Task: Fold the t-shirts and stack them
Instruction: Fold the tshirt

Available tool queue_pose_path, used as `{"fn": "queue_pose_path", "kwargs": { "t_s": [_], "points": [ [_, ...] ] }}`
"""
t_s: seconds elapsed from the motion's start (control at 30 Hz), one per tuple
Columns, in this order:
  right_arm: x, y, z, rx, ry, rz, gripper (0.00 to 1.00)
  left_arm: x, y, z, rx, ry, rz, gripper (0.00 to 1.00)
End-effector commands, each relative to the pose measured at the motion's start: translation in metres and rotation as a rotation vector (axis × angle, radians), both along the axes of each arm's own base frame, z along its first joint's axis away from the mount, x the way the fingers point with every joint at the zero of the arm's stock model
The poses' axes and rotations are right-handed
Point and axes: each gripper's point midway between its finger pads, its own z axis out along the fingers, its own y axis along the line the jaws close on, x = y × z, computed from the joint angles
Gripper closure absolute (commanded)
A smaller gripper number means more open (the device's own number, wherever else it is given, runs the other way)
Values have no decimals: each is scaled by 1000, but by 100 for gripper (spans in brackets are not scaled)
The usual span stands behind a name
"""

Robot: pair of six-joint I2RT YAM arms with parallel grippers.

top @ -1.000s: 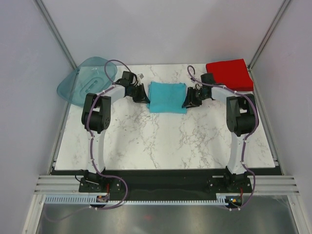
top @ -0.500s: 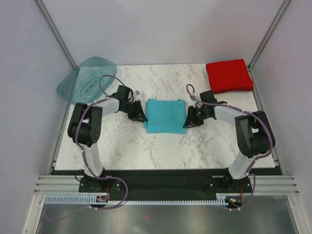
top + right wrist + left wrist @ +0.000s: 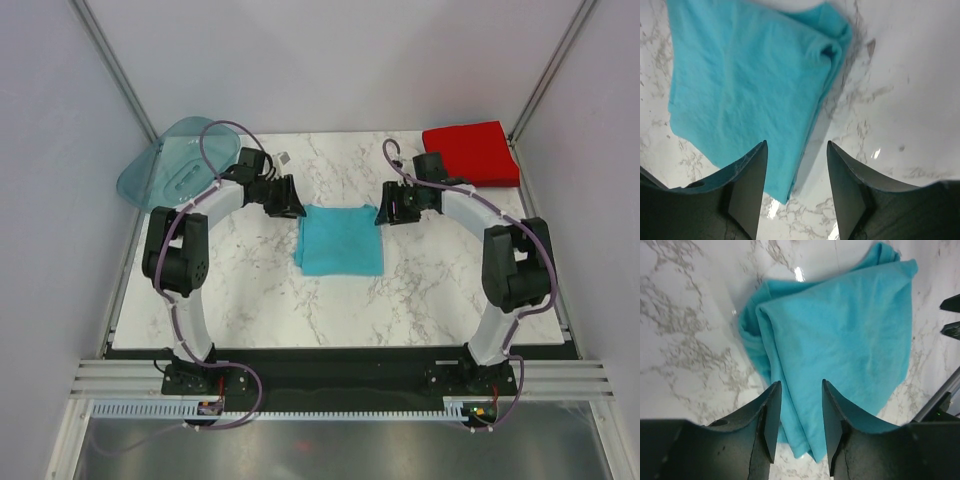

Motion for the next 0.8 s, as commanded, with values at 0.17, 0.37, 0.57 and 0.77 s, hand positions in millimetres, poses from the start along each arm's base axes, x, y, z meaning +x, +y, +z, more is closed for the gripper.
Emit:
{"fn": "queue_pose_path", "kwargs": {
  "t_s": [0.17,0.37,0.57,0.77],
  "points": [
    [62,11,-2,-32,-123,196,40,49,-6,-15,39,-117,-104,53],
    [85,12,-23,-37,-141,262,40,69,-14,-19,32,-165,-154,53],
    [97,17,-32,30,-158,318,62,77,-16,-27,32,-176,-179,79],
    [97,24,-26,178,-176,352,98,85,-14,-3,16,-205,-143,98]
  ]
}}
